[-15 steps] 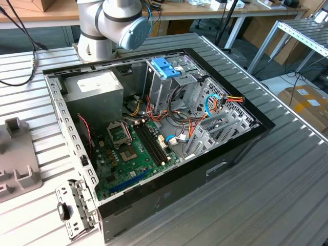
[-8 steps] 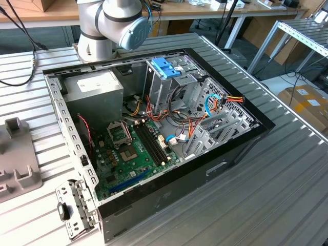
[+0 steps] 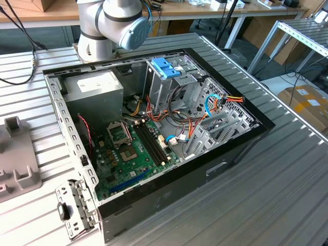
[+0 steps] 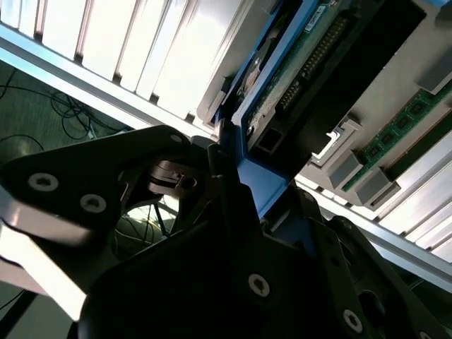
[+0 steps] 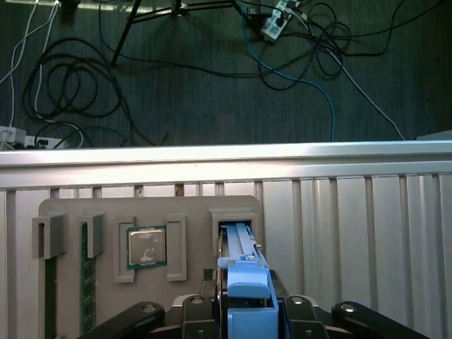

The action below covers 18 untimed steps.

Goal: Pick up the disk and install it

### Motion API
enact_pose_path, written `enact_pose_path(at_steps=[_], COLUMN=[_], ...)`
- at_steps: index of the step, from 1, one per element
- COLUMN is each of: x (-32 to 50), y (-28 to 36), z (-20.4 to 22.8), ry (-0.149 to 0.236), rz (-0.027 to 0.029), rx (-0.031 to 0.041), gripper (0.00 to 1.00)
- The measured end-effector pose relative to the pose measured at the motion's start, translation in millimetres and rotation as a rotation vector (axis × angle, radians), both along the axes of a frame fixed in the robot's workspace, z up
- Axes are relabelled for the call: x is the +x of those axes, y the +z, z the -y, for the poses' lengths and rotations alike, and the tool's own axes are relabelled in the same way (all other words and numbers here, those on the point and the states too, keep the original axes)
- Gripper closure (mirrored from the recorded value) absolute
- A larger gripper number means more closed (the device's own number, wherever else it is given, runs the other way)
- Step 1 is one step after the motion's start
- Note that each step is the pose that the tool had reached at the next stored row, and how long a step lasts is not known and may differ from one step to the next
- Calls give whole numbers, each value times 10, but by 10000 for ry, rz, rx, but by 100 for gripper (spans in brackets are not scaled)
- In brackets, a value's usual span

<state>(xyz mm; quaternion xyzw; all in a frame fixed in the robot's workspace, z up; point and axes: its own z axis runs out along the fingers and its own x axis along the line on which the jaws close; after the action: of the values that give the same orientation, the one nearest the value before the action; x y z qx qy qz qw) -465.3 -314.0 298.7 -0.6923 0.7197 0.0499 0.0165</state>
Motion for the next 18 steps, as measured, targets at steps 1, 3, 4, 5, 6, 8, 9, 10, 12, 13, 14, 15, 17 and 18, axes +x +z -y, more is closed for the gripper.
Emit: enact_pose_path(at_steps=[1,3,4,5,6,8,9,10,12,13,14,15,17,18], x=[-1,0,-1,-1,-1,-1,-1,-1,0,0,-1,0,0,0], y=[14,26,34,40,46,59,66,72,87,94,99,104,122,131], z=[-1,-1,-1,-1,-1,-1,-1,-1,-1,-1,-1,-1,-1,-1], ry=[-1,0,-1,-2,-1,-1,-1,-1,-1,0,-1,0,0,-1], rz=[-2,-1,-1,0,0,1,1,1,1,1,1,0,1,0], rx=[0,2,4,5,7,9,12,14,19,23,26,29,44,52], gripper=[63,63,63,63,63,63,63,63,63,63,63,63,63,63])
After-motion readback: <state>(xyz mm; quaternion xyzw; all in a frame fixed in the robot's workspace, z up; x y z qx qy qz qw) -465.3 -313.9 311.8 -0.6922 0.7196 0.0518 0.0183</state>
